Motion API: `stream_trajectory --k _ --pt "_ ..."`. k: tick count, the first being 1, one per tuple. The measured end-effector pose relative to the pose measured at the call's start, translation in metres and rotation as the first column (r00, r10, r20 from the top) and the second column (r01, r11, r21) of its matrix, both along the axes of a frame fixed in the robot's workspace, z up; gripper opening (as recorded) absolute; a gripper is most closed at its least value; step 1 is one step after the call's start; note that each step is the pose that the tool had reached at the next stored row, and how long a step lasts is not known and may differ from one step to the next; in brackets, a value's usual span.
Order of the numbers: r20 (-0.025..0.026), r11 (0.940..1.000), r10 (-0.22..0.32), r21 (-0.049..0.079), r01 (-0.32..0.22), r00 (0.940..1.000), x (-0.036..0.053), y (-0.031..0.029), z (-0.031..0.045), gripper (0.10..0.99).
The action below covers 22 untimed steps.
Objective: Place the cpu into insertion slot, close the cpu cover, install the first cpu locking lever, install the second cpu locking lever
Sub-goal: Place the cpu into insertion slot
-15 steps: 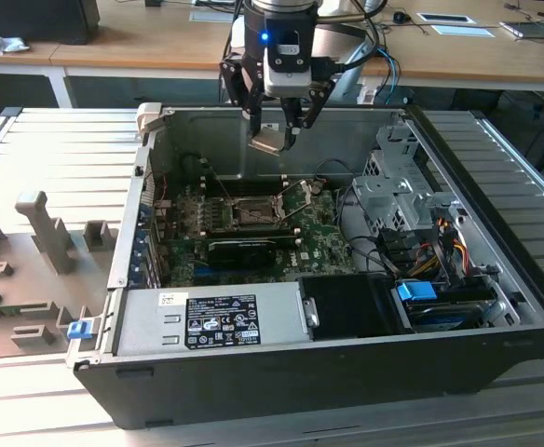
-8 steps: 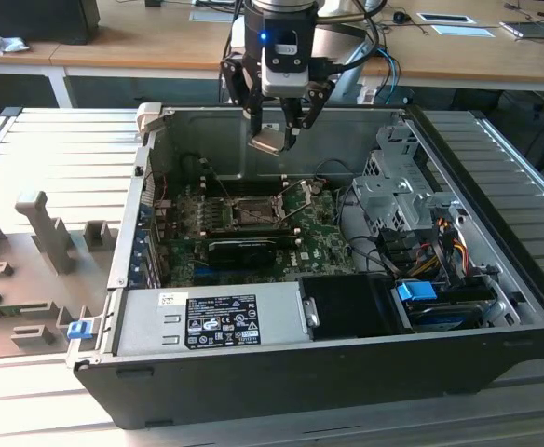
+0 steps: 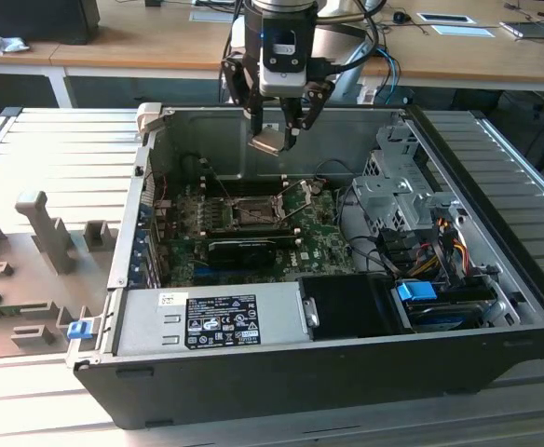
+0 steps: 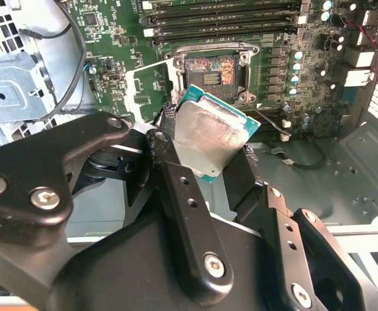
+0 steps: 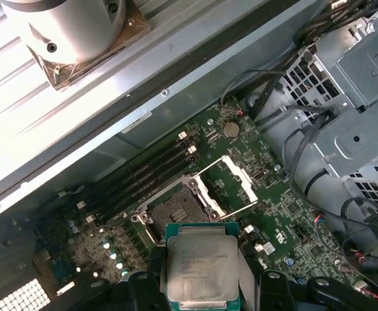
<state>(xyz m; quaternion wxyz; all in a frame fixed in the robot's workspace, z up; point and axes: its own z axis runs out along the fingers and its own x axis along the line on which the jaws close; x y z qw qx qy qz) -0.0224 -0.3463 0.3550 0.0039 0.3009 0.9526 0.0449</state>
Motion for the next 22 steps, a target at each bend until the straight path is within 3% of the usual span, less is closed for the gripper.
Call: stream_trajectory --k 15,22 --pt "0.0001 0.9984 -0.057 0.000 0.057 0.9984 0.0000 0.0000 -0.0002 0.533" --pt "-0.0001 0.9983 -0.059 -0.001 0.059 0.9983 0.0000 0.0000 -0.0028 0.533"
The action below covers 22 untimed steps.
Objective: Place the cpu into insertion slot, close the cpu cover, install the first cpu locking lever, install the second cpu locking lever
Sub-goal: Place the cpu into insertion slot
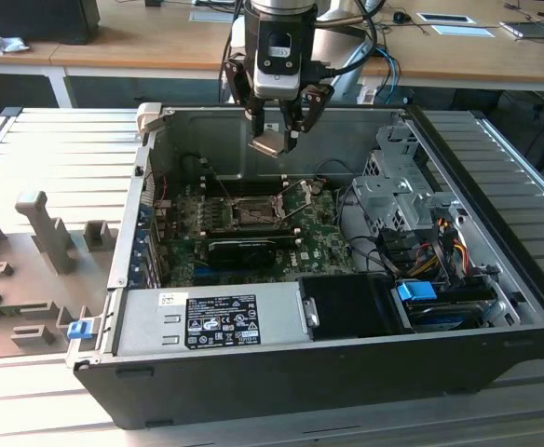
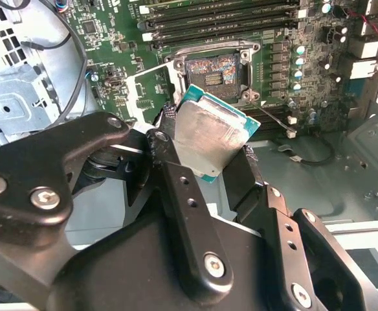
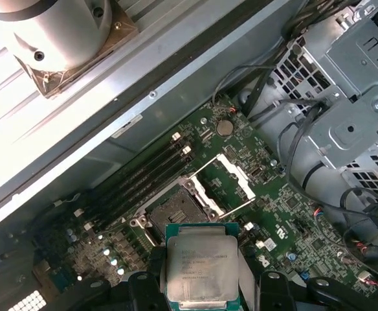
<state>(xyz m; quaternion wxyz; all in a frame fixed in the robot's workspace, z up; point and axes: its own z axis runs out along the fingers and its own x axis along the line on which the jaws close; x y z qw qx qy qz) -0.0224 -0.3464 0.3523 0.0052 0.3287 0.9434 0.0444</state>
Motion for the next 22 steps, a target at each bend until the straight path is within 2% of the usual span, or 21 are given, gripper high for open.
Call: stream_trajectory --k 9,22 --pt "0.0001 0.9999 -0.011 0.000 0.011 0.9999 0.0000 0.0000 -0.0002 0.533" --pt "0.0001 0.9986 -0.053 0.000 0.053 0.9986 0.0000 0.0000 -0.0004 0.533"
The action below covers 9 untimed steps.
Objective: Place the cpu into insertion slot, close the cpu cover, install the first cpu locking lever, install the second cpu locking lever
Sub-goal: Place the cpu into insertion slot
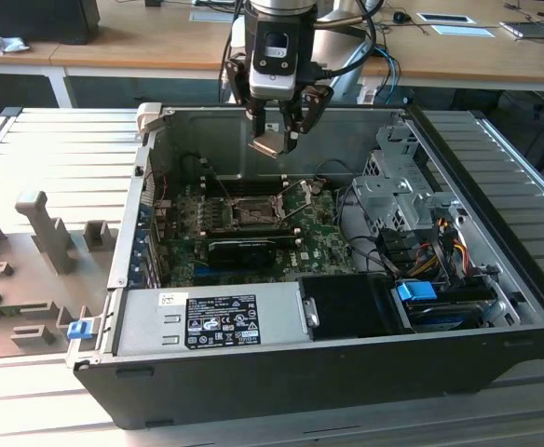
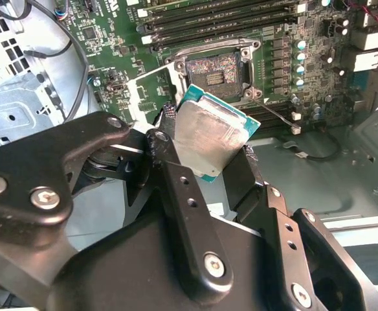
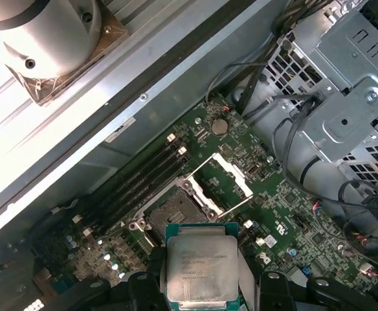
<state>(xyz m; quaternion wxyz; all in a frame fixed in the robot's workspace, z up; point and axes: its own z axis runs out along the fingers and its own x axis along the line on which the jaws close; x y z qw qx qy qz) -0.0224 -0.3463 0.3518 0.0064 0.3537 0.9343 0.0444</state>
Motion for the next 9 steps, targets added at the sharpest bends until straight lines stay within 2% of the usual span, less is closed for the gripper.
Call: stream_trajectory --k 9 --pt "0.0001 0.9996 -0.029 0.000 0.029 0.9996 0.0000 0.0000 -0.0001 0.533"
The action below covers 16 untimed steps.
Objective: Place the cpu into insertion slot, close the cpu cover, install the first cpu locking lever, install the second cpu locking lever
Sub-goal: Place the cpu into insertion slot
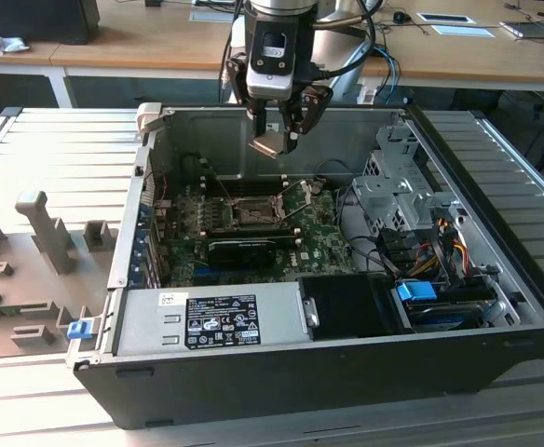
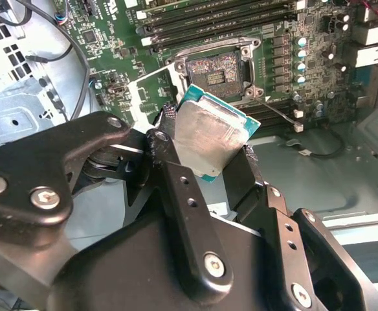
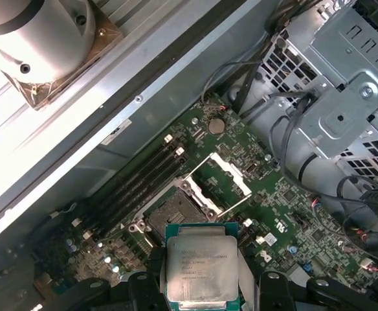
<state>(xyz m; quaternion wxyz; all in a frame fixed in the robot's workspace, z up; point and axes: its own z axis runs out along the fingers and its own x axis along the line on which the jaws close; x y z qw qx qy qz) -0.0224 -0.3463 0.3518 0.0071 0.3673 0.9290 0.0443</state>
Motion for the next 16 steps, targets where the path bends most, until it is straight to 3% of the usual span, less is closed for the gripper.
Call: stream_trajectory --k 16 --pt "0.0000 0.9982 -0.059 0.000 0.059 0.9982 0.0000 0.0000 -0.0001 0.533"
